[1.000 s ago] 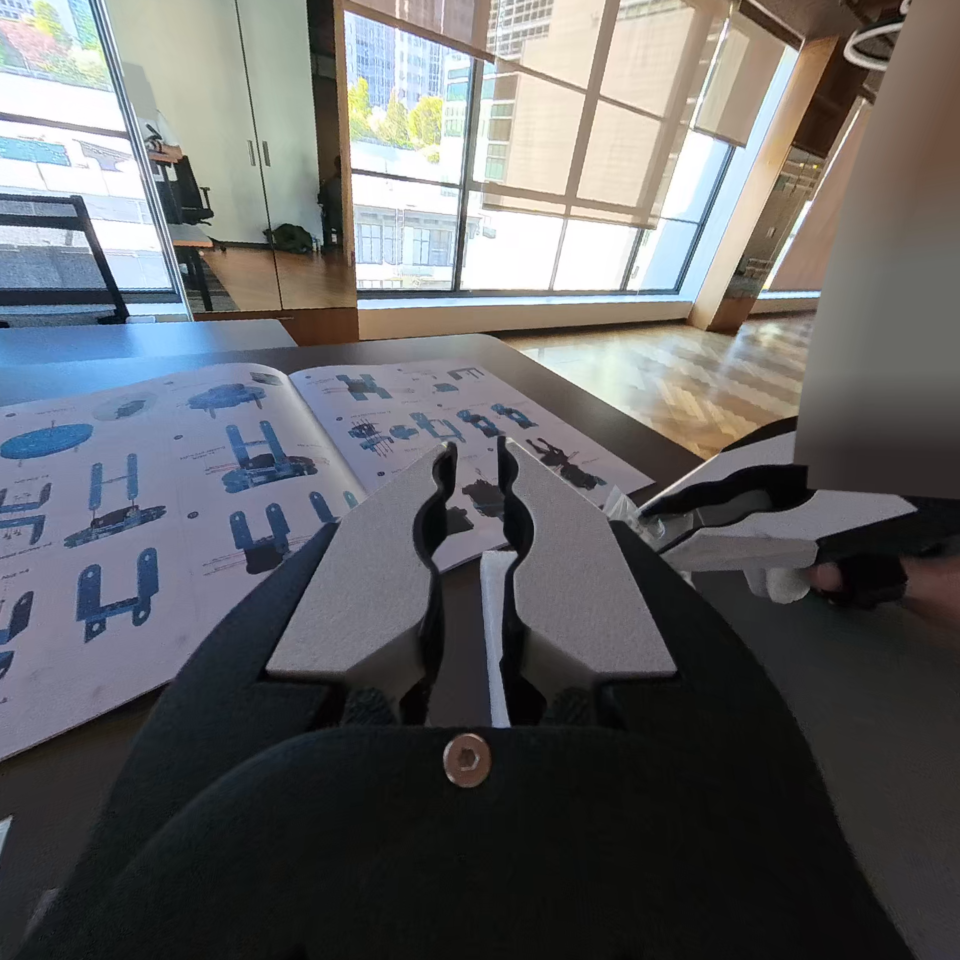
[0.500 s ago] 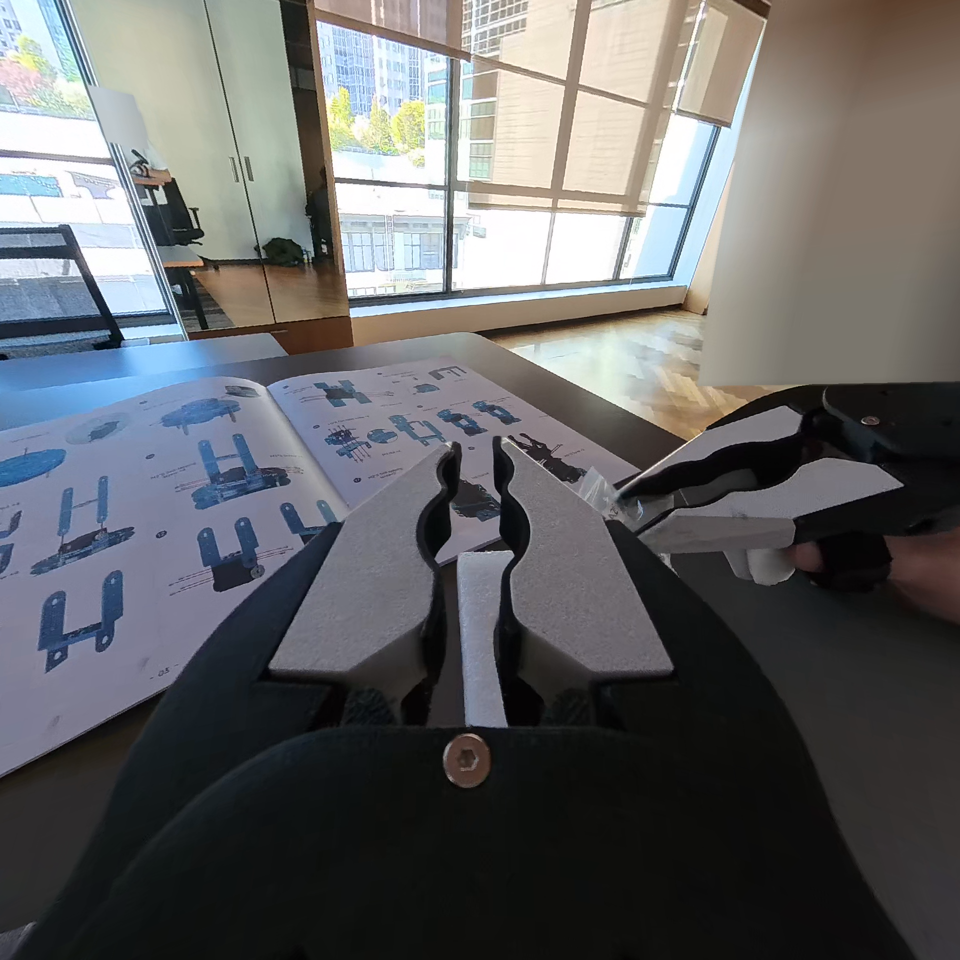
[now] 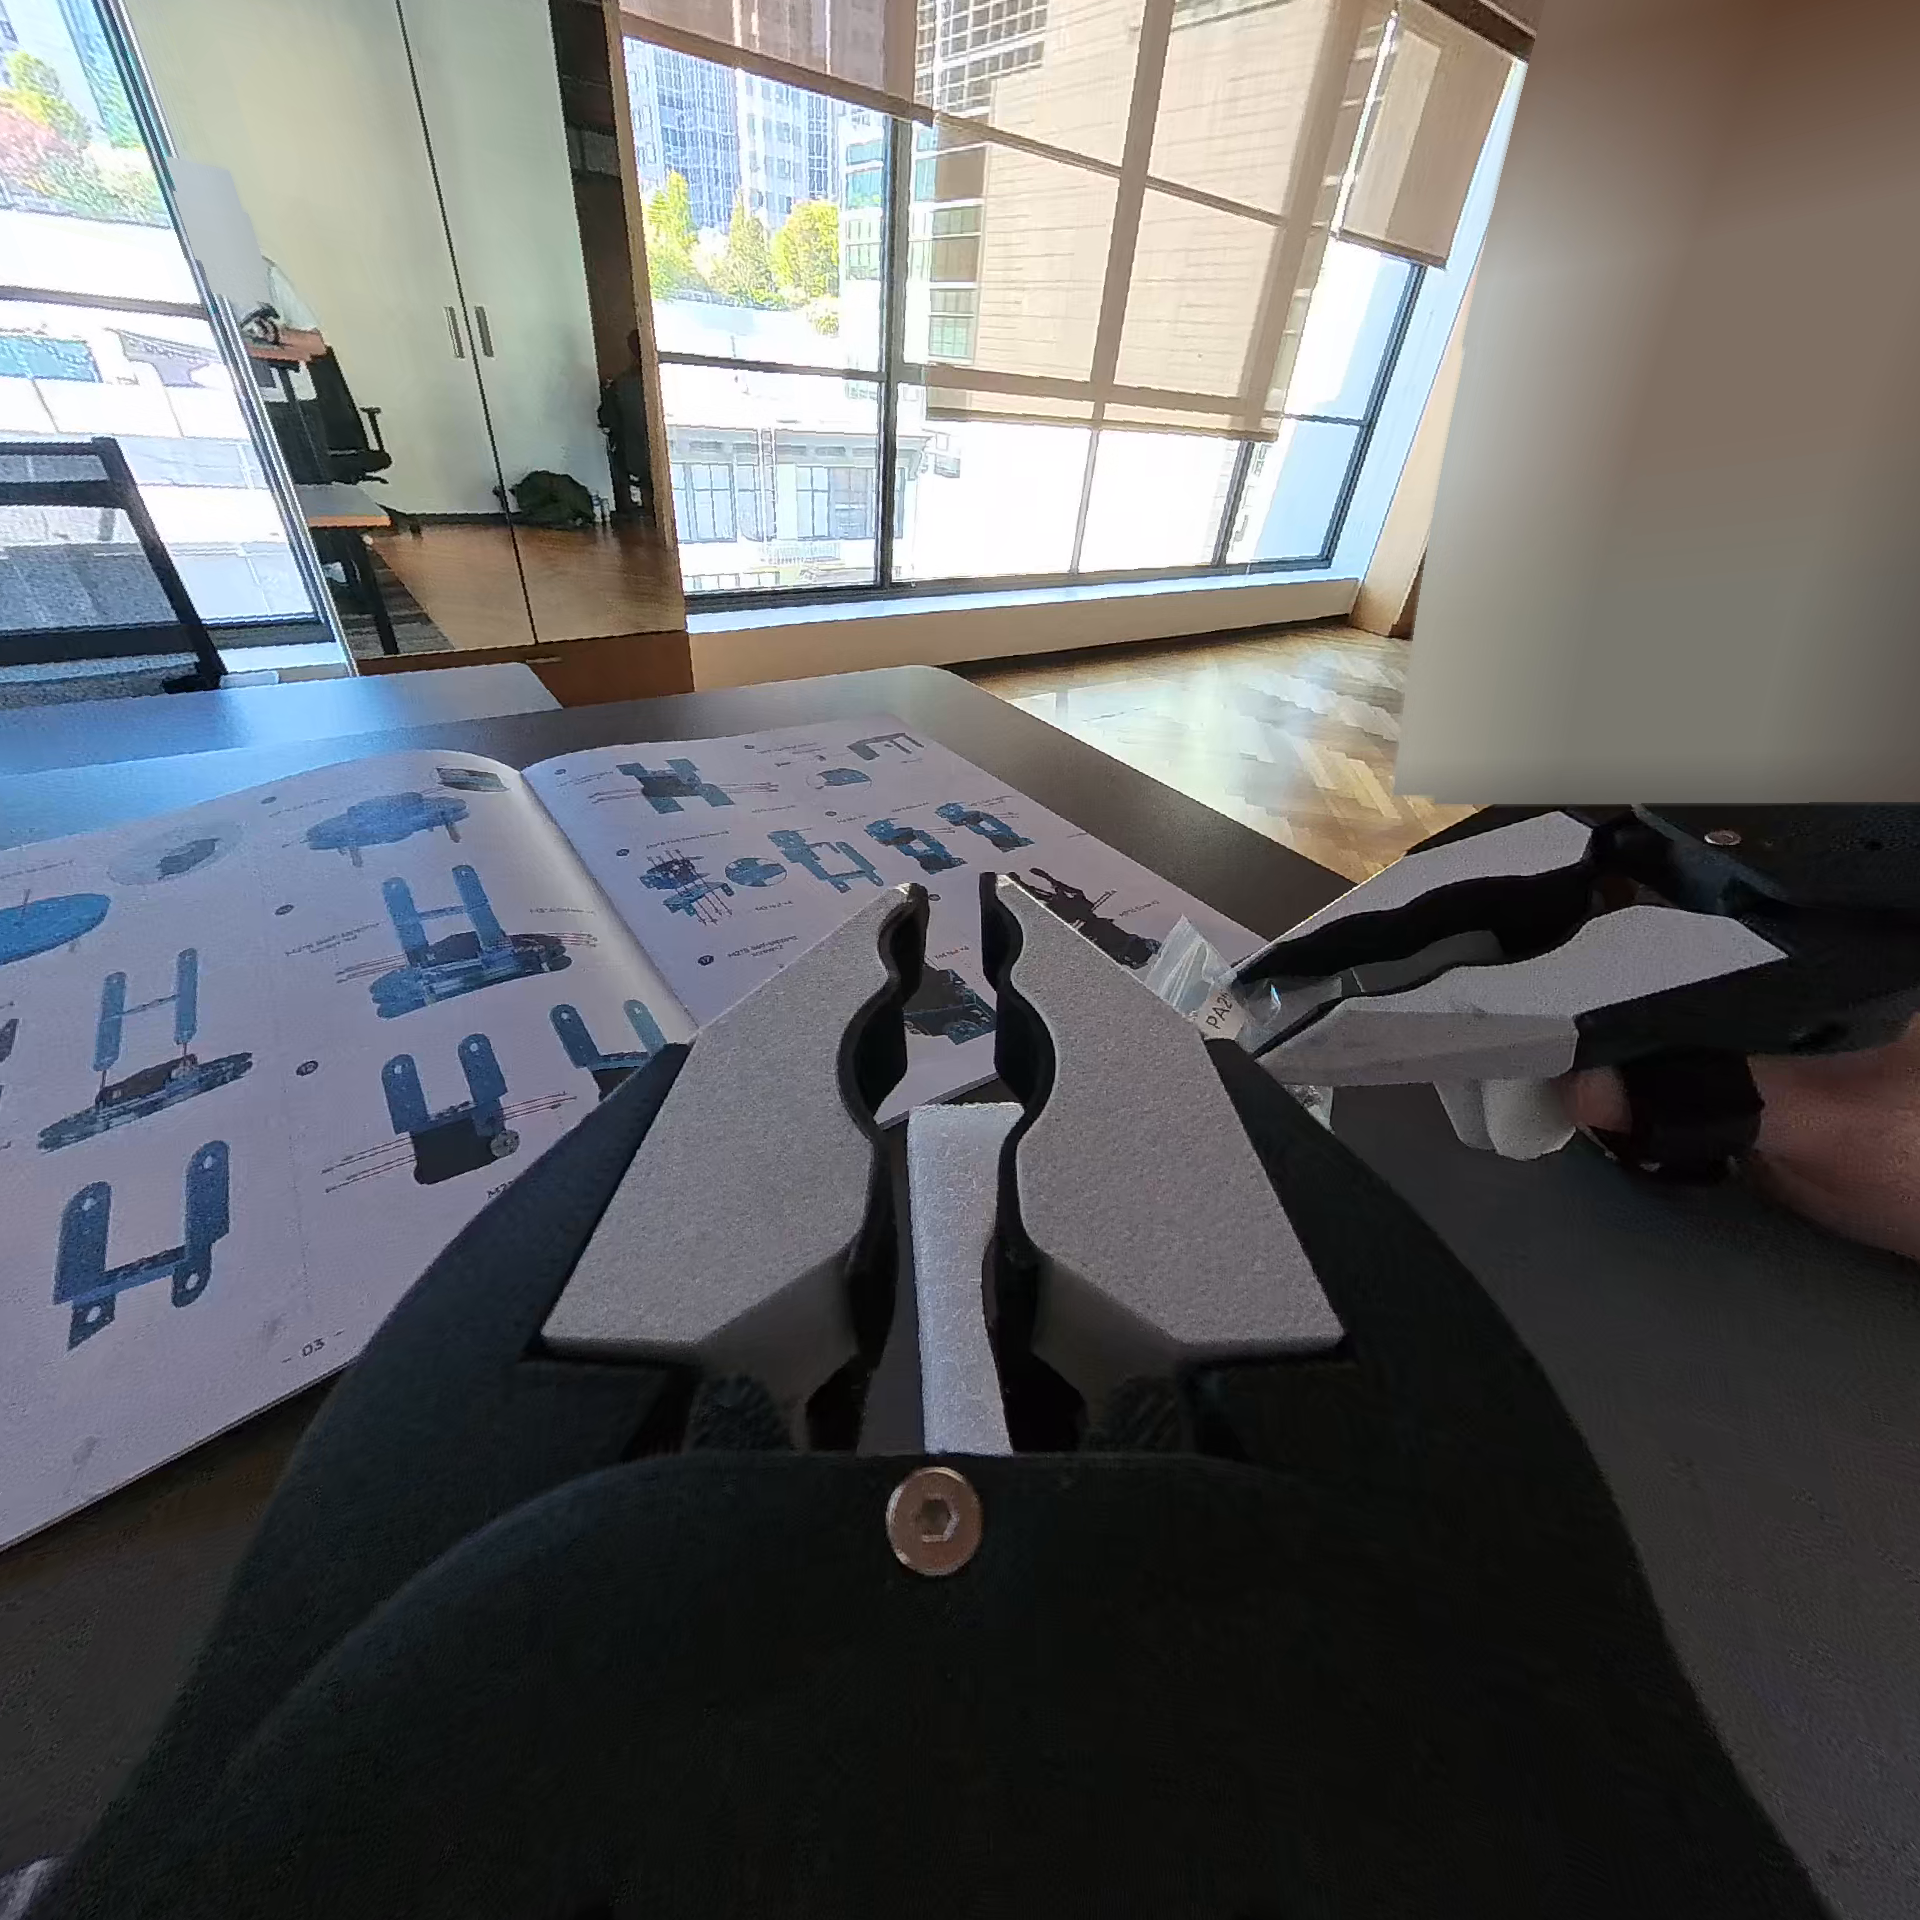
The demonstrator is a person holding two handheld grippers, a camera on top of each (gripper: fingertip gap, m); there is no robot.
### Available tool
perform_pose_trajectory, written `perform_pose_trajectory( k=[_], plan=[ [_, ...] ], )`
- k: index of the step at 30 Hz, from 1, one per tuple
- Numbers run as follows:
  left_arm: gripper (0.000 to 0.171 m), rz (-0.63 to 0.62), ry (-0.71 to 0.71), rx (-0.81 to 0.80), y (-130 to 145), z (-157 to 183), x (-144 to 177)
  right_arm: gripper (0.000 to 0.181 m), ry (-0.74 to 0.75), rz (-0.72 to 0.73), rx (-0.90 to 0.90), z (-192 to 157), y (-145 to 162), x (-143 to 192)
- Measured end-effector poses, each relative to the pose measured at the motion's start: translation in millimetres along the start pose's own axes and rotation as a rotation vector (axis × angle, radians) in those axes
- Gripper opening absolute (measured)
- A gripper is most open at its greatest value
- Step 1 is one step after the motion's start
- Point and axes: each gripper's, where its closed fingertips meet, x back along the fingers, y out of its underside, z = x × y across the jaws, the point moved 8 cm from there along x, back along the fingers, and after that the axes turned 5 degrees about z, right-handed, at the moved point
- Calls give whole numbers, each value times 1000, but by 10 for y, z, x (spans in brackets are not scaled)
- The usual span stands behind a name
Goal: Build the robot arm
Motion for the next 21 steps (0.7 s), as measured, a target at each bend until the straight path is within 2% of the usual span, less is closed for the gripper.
perform_pose_trajectory(
  k=[7, 14, 21],
  plan=[
    [8, 18, -14, 1, -14, -11, 14, 24, -18, -7, -13, 5, 2, -10],
    [11, 118, -72, -31, -113, -54, 97, 24, -90, -25, -71, 25, 7, -29],
    [10, 147, -90, -42, -145, -76, 133, 24, -317, -259, -181, -117, 19, -102]
  ],
)
